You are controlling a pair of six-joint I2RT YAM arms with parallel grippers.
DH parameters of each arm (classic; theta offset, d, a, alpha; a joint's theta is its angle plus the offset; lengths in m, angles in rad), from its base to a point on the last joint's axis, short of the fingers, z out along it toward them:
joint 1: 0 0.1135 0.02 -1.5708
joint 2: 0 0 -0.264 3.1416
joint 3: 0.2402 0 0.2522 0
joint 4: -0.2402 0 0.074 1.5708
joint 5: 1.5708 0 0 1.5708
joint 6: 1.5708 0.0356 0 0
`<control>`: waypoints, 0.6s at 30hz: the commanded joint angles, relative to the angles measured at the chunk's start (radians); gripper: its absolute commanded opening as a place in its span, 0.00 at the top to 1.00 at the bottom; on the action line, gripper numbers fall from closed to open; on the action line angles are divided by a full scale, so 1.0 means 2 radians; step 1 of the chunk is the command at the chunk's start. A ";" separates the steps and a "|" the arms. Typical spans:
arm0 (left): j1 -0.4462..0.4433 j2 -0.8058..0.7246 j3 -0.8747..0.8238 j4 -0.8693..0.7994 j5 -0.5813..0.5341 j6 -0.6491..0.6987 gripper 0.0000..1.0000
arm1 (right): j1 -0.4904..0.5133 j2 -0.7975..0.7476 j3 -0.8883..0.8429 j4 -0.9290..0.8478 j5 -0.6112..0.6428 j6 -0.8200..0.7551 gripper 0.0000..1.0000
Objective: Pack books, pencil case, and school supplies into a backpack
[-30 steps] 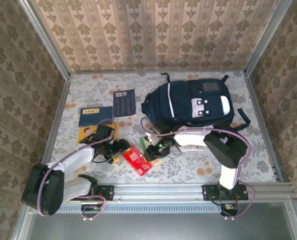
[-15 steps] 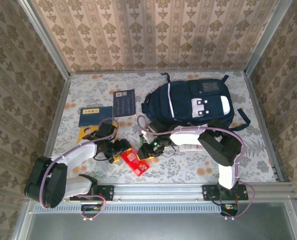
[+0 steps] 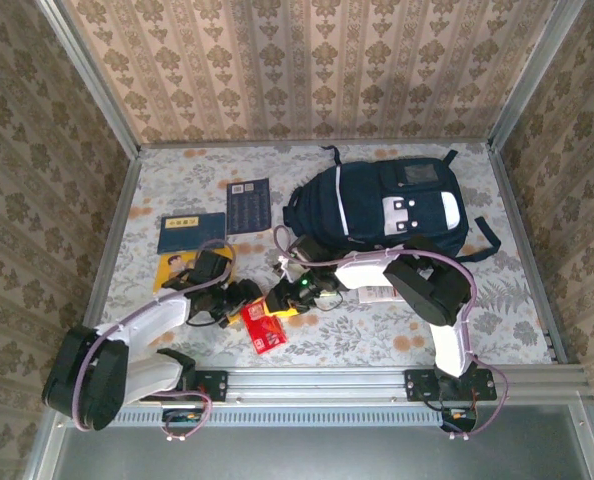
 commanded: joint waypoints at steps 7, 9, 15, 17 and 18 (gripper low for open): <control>-0.013 0.031 -0.057 0.193 0.112 -0.020 0.25 | 0.005 0.015 -0.002 0.042 0.021 0.029 0.52; -0.011 0.027 -0.058 0.191 0.112 -0.020 0.25 | 0.009 -0.001 0.007 -0.010 0.056 0.000 0.52; 0.000 -0.008 -0.072 0.193 0.103 -0.024 0.34 | 0.014 -0.031 0.004 -0.076 0.141 -0.042 0.56; 0.000 -0.015 -0.075 0.193 0.101 -0.023 0.37 | 0.015 -0.030 -0.004 -0.075 0.154 -0.042 0.58; 0.001 -0.018 -0.076 0.194 0.101 -0.024 0.38 | 0.015 -0.027 -0.008 -0.071 0.158 -0.039 0.60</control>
